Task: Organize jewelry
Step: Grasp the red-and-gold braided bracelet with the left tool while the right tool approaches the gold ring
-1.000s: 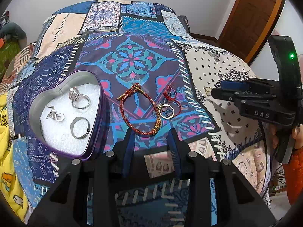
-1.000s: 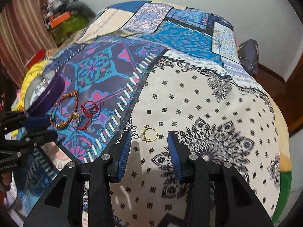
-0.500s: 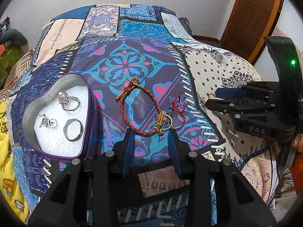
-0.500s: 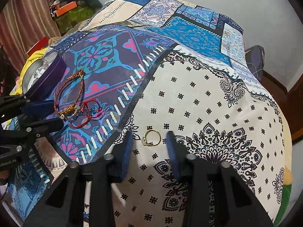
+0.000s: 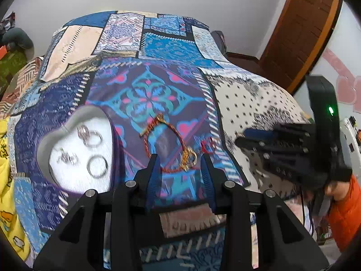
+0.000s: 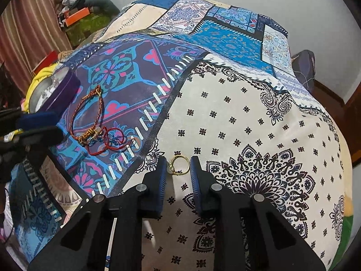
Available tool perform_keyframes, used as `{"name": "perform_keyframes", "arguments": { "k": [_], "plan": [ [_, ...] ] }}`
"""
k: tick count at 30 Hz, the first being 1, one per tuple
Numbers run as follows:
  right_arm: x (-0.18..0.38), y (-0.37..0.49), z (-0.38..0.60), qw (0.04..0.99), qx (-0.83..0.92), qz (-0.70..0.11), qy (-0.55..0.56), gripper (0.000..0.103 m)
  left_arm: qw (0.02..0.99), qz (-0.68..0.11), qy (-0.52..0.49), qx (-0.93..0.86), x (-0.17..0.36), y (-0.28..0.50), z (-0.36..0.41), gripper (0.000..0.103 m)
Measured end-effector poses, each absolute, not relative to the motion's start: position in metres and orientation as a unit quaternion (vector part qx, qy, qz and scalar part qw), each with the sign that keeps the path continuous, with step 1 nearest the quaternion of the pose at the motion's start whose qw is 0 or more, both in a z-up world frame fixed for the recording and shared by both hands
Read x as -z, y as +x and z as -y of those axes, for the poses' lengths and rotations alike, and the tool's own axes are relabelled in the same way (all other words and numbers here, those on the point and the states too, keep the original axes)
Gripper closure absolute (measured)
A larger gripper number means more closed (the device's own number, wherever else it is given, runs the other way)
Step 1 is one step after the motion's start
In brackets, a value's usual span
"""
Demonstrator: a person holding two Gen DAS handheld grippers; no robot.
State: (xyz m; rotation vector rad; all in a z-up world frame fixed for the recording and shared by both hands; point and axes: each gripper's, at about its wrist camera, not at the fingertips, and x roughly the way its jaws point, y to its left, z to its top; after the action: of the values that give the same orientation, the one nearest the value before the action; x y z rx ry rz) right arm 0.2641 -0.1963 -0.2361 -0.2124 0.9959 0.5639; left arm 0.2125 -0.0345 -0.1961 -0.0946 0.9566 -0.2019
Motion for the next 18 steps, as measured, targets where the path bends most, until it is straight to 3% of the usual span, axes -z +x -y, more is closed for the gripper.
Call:
{"name": "perform_keyframes", "arguments": {
  "k": [12,14,18],
  "plan": [
    [0.229,0.255,0.203,0.840,-0.281,-0.460,-0.063,0.084,0.883,-0.463,-0.064,0.053,0.205,0.250,0.033,0.062],
    [0.228,0.256,0.206,0.841,-0.282,-0.459,-0.055,0.084,0.886,-0.458,-0.054,0.052,0.202,0.256,0.034,0.051],
    [0.228,0.258,0.209,0.843,-0.281,-0.458,-0.040,0.084,0.883,-0.465,-0.046,0.055,0.204,0.268,0.034,0.050]
  ]
}}
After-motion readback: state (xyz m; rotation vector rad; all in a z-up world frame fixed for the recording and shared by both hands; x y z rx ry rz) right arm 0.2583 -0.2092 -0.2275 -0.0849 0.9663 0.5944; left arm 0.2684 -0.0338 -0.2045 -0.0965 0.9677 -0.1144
